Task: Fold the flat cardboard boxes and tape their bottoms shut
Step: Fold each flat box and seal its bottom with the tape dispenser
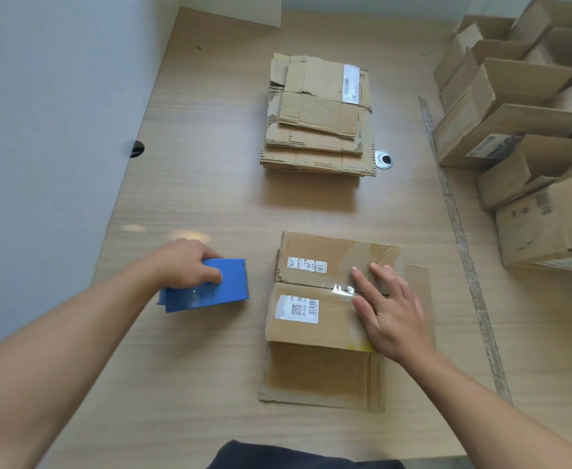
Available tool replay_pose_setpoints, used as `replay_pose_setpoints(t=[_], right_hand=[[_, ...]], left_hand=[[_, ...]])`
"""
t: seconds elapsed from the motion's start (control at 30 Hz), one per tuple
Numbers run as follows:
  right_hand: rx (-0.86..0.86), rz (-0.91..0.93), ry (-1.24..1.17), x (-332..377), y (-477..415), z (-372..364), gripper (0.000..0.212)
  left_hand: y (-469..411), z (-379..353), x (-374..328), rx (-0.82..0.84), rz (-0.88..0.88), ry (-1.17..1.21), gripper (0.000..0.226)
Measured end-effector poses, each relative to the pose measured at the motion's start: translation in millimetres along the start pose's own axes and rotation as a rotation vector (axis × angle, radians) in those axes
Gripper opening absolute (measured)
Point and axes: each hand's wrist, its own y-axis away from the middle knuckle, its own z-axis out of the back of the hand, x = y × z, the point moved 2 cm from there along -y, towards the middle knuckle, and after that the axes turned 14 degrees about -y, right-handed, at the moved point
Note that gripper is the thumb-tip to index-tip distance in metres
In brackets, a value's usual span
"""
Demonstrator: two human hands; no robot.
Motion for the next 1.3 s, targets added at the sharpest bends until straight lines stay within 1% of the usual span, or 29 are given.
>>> replay_pose_setpoints(t=[0.07,0.1,0.17,0.2,0.27,0.33,0.5,0.63,0.8,1.0,1.23,1.3], right_hand=[[0.019,-0.043,-0.067,3.5,-4.0,1.1,0.069],[0.003,-0.049,-0.102,5.9,-5.8,1.7,0.067],[-0.075,-0.041,-0.180,8.2,-7.4,2.1,0.058],[-0.119,-0.045,-0.222,8.1,-6.4,1.8,0.059],[-0.227,-0.071,-0.311,5.9,-1.9,2.3,0.070],[-0.316,-0.144,-0.389,1.5,2.0,6.3,0.080],[-0.396,-0.413,-0.546,-10.8,7.2,12.9,0.097],[-0.256,-0.455,-0.601,-18.8,4.2,14.0,0.096],[-0.174,-0.395,-0.618,-36.8,7.1,24.9,0.092],[-0.177,-0.358,-0.642,-50.5,7.2,25.5,0.069],[-0.160,-0.325,-0.634,-55.7,3.2,26.8,0.065],[-0.168,-0.314,-0.662,-58.2,2.6,28.3,0.065]], left_hand=[[-6.0,-4.7,-9.7,-0.012,0.010,-0.033,0.033],[-8.1,-5.6,-15.1,-0.017,0.013,-0.049,0.030],[-12.5,-5.6,-28.0,-0.037,0.015,-0.080,0.023],[-14.4,-5.4,-36.1,-0.046,0.014,-0.093,0.022],[-18.1,-4.7,-53.7,-0.045,0.007,-0.108,0.021],[-24.8,-4.6,-70.2,-0.043,0.004,-0.113,0.023],[-35.3,2.6,-88.9,-0.047,0.000,-0.162,0.024],[-35.1,7.9,-92.9,-0.036,0.005,-0.194,0.022],[-33.8,15.3,-103.4,-0.006,-0.013,-0.221,0.022],[-28.8,19.5,-112.9,-0.002,-0.014,-0.239,0.023],[-21.2,7.2,-129.3,-0.102,0.024,-0.303,0.014],[-17.4,6.3,-129.9,-0.153,0.045,-0.326,0.017]])
